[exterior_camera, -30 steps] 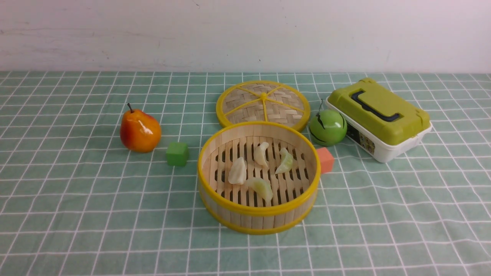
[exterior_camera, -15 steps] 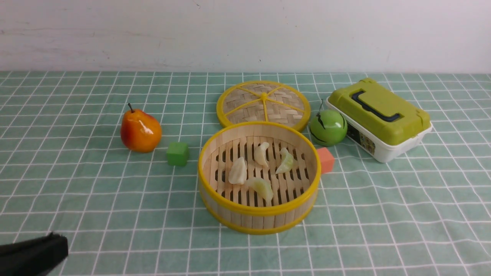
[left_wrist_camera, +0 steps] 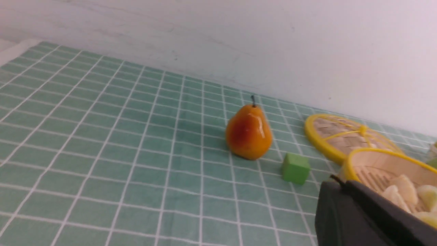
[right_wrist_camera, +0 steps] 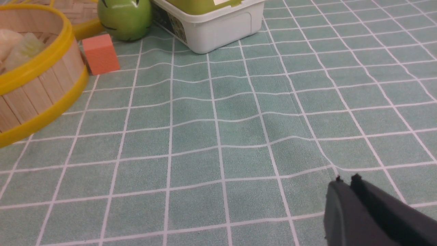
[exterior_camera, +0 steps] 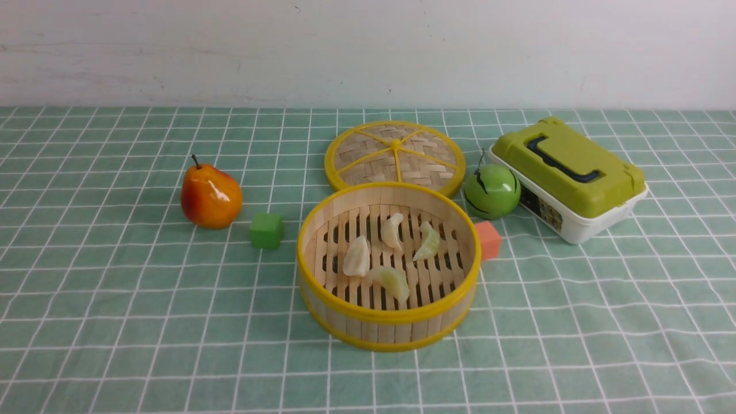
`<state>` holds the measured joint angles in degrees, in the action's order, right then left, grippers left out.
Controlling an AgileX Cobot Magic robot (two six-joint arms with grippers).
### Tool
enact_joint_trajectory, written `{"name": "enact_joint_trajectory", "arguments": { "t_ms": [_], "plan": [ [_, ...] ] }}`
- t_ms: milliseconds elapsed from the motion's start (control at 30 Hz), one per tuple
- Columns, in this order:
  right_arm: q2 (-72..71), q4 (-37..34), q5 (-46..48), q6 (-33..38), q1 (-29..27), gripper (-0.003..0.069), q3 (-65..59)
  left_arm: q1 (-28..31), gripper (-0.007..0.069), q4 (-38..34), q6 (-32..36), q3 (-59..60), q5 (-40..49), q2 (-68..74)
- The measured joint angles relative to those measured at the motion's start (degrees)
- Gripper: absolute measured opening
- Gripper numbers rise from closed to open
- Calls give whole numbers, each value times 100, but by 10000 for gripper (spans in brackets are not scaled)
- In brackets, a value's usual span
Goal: Put the dumplings into the steamer on the table with the blue tablecloth.
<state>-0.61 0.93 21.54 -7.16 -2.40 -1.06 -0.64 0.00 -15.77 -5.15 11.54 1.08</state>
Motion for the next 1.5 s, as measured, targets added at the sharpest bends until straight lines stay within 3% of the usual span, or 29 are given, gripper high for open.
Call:
{"name": "enact_joint_trajectory", "arguments": {
  "t_ms": [433,1500],
  "plan": [
    [0,0,2,0,0,47,0,102,-14,-72,50,688,910,-167],
    [0,0,2,0,0,97,0,102,-13,-77,219,690,923,-167]
  ]
}}
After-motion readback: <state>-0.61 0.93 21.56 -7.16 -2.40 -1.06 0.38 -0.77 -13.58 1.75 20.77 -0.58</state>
